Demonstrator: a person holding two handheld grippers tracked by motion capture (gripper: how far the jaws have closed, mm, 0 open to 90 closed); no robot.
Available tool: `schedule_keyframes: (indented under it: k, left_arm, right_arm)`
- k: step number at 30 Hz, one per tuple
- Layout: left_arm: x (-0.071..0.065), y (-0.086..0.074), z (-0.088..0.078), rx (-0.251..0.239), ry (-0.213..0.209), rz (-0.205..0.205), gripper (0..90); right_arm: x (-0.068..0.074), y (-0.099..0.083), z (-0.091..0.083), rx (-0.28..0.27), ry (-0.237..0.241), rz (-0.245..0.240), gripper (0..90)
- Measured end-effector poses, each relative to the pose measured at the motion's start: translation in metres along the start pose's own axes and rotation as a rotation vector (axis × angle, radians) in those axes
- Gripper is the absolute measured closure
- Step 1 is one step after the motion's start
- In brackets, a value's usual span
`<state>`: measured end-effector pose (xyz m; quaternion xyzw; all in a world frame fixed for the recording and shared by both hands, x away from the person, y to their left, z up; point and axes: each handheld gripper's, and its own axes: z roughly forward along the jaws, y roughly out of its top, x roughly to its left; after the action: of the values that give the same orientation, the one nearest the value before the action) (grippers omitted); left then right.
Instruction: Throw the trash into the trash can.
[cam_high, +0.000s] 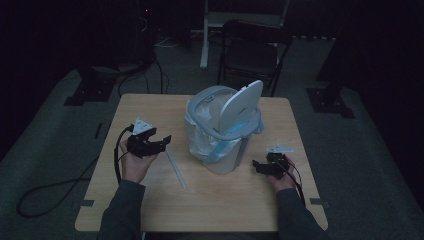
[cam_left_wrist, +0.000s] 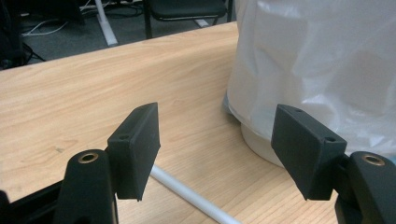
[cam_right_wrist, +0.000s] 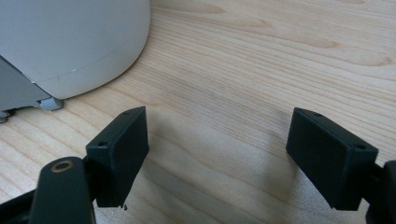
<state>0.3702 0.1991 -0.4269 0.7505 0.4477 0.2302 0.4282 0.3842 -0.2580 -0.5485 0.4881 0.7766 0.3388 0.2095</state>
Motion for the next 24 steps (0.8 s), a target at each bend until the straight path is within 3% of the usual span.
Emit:
schedule_keyframes:
  k: [7,15,24]
  left_arm:
    - [-0.005,-0.017,0.016,0.045,0.017,-0.007,29.5]
    - [-0.009,-0.039,0.032,0.103,0.079,-0.008,21.3]
    - [-0.02,-0.059,0.049,0.166,0.063,-0.014,21.2]
  right_arm:
    - [0.0,0.0,0.0,0.0,0.0,0.0,19.8]
    - [0.0,0.0,0.0,0.0,0.0,0.0,19.8]
    - [0.0,0.0,0.0,0.0,0.0,0.0,19.8]
